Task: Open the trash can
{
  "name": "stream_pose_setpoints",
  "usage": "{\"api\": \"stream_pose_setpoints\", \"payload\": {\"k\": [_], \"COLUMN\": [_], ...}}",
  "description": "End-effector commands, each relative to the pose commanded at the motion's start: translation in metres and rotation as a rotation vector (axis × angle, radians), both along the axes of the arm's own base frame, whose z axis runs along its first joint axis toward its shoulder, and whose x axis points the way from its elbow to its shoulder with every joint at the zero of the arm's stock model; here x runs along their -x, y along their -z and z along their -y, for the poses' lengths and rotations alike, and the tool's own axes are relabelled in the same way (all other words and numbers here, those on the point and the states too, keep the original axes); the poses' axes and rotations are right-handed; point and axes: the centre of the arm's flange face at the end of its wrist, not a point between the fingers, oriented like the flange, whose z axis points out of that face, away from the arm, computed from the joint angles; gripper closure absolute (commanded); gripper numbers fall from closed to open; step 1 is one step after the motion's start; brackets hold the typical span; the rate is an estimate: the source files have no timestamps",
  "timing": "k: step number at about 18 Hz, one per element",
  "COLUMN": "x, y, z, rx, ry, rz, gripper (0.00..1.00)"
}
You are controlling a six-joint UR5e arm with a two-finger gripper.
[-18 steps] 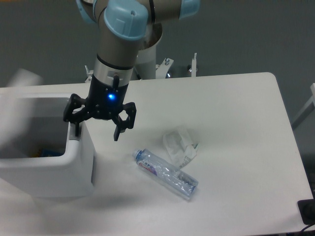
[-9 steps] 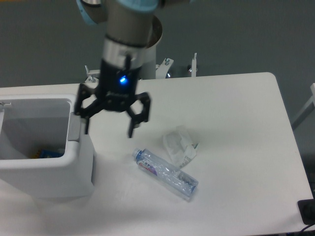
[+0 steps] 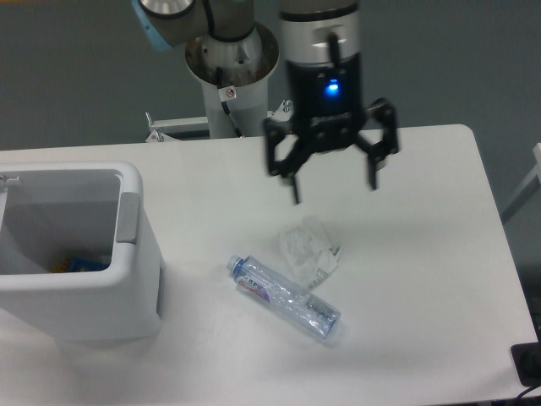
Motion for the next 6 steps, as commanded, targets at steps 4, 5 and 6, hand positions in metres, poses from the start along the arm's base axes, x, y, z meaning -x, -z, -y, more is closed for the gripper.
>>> {"api": "stream_pose_setpoints", "payload": {"k": [4,5,6], "x": [0.018,0.021,0.023], "y": [0.021,0.026,0.03], "z": [0.079,0.1,0.11], "rx": [0.125,0.139,0.142], "ry": [0.134,0.175,0.174], "rz": [0.027,0.036,0.042], "gripper": [0.0,0.0,0.0]}}
